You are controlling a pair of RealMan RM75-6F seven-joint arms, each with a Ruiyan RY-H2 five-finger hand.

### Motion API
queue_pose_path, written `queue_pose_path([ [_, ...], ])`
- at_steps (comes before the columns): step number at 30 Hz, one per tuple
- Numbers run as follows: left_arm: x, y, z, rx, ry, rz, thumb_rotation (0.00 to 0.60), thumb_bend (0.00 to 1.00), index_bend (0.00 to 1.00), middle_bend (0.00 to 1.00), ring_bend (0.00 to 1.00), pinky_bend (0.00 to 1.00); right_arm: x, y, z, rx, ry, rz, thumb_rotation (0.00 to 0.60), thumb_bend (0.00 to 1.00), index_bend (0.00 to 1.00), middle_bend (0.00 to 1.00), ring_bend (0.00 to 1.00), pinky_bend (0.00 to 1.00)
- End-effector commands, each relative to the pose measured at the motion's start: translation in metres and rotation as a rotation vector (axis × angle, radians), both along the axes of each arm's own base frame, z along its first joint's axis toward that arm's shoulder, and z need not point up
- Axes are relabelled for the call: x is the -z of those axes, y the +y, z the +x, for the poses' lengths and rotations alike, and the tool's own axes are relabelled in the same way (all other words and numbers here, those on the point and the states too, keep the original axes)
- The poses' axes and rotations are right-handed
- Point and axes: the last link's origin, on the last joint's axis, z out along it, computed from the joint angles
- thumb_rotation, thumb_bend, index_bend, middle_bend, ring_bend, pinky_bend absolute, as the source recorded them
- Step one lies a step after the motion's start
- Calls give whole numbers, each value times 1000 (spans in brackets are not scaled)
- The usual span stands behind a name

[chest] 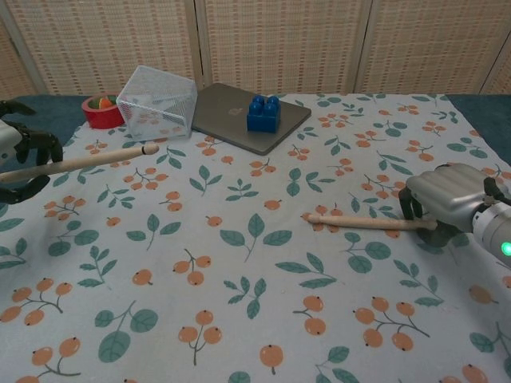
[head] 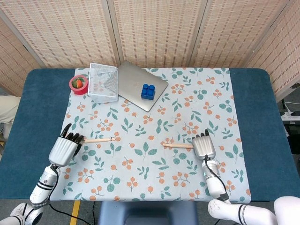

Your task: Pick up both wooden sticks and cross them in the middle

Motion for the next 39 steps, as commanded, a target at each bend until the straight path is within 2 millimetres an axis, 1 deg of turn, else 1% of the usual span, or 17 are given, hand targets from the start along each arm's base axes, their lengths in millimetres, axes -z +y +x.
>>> queue_pose_path([
  [1,0,1,-1,-3,2,3,600,550,837,908,535,179,0,0,0,-3,6,-1,600,365,652,562,369,164],
  [5,0,2,-2,-7,4,5,600,551,837,909,536,179,1,1,0,-5,11,0,600,364,736,644,445,167],
  [9,0,2,-4,-10,8,3,600,552,837,910,536,179,0,2,1,-20,11,3,600,365,790,695,491,181],
  [13,1,2,-4,-12,9,2,600,552,838,910,536,179,-1,3,2,-35,17,2,600,365,827,728,515,181],
  [19,1,2,-4,-11,8,1,600,552,838,911,536,179,-7,8,9,-86,28,-10,600,365,837,744,525,182],
  [24,1,1,-4,-11,9,2,600,551,838,911,536,179,-6,10,6,-81,35,3,600,365,869,776,549,182],
  [26,0,1,-5,-14,7,4,600,552,838,911,537,179,-4,11,3,-78,21,12,600,371,898,800,569,185],
  [28,-2,1,-6,-22,0,5,600,552,838,911,537,179,-4,11,1,-91,1,7,600,396,950,838,602,201],
  [30,-4,1,-7,-38,-18,-1,600,551,838,911,536,179,-3,12,-1,-109,-30,3,600,405,975,859,619,211],
  [35,-9,4,-7,-86,-92,-34,600,550,840,912,540,179,-9,15,-2,-154,-101,-15,600,407,981,880,641,234],
  [39,-17,10,-5,-109,-119,-25,600,550,840,913,542,179,-20,19,7,-189,-196,-22,600,407,981,880,642,234],
])
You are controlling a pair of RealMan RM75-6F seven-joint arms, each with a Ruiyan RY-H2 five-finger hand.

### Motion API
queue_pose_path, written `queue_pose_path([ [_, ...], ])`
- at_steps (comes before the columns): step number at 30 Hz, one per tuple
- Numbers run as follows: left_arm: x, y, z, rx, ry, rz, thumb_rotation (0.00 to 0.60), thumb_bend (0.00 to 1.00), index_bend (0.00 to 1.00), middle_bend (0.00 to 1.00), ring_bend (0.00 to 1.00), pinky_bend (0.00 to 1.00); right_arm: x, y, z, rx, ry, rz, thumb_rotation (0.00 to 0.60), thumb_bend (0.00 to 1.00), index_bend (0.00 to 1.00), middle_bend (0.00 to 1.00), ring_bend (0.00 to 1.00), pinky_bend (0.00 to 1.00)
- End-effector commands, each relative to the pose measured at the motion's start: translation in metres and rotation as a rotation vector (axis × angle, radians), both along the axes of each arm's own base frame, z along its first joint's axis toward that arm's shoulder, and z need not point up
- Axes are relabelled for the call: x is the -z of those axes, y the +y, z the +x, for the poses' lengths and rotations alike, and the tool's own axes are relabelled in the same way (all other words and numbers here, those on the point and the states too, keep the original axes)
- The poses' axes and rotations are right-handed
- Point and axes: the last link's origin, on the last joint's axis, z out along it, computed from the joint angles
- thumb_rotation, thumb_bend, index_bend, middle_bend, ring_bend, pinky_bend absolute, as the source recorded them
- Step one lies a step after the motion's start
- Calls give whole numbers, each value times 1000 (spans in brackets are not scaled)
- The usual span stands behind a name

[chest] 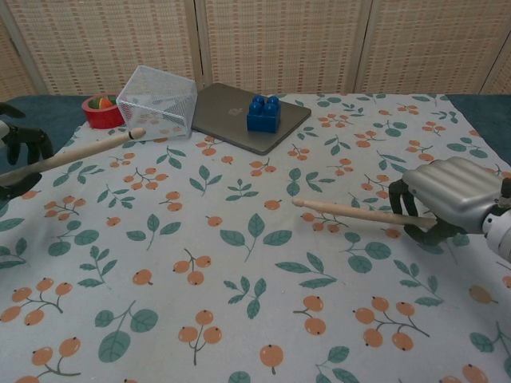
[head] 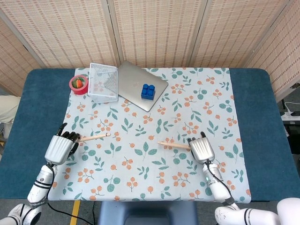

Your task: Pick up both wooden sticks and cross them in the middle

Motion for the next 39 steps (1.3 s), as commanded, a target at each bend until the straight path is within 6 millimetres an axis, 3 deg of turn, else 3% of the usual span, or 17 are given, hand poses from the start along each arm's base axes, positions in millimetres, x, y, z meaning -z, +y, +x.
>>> queue_pose_path([
  [1,-9,6,2,-18,-20,21,600,551,841,913,542,179,-11,6,7,-36,-88,1,600,407,981,880,642,234],
  [8,-13,16,12,-45,-75,38,600,551,843,914,542,179,-23,20,35,-138,-281,47,600,407,981,880,642,234],
  [15,6,9,53,-63,-272,-108,600,550,844,915,543,180,-10,25,75,-242,-376,102,600,407,981,880,642,234],
  [24,20,-11,100,-10,-303,-202,600,550,845,918,545,180,9,11,116,-262,-421,120,600,407,981,880,642,234],
  [30,32,-24,109,1,-283,-248,600,550,845,919,544,176,13,5,124,-244,-442,102,600,407,981,880,642,234],
  [39,44,-28,112,15,-247,-256,600,550,846,919,544,175,15,6,126,-238,-436,103,600,407,981,880,642,235],
])
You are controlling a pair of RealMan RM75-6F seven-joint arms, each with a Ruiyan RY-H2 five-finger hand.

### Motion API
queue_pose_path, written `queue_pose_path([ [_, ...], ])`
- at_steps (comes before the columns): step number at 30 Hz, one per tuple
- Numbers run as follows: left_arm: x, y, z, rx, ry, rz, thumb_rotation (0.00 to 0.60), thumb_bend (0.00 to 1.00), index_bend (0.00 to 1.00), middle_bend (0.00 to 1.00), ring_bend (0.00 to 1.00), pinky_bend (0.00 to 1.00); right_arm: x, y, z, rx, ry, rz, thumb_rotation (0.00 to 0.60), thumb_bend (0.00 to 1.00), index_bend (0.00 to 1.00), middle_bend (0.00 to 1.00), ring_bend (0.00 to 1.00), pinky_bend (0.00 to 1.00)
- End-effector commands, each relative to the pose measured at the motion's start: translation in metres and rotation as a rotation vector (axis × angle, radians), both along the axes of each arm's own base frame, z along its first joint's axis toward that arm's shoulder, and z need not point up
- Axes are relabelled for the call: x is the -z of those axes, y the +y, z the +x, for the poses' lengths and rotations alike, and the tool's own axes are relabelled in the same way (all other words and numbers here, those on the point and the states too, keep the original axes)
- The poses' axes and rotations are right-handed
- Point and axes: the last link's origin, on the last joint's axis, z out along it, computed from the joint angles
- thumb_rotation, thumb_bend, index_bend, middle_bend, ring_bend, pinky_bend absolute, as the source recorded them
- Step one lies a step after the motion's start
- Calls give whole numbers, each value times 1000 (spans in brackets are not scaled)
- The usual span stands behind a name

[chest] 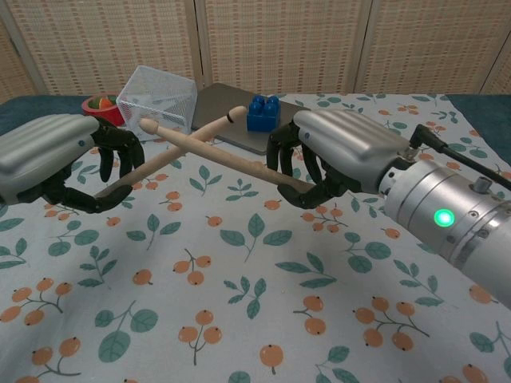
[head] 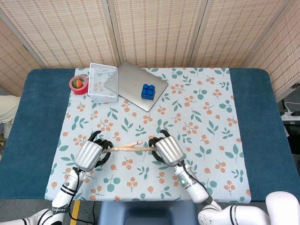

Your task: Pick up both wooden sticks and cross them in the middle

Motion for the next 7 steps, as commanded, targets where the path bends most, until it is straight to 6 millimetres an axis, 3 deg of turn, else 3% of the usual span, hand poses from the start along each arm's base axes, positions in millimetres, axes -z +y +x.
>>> queue_pose_path([
  [1,1,0,0,4,3,1,600,550,846,919,544,175,0,0,-1,4,6,2,600,407,981,880,642,235],
  [7,1,0,0,4,3,2,600,550,845,918,545,176,0,-1,-4,11,19,1,600,407,981,880,642,235],
])
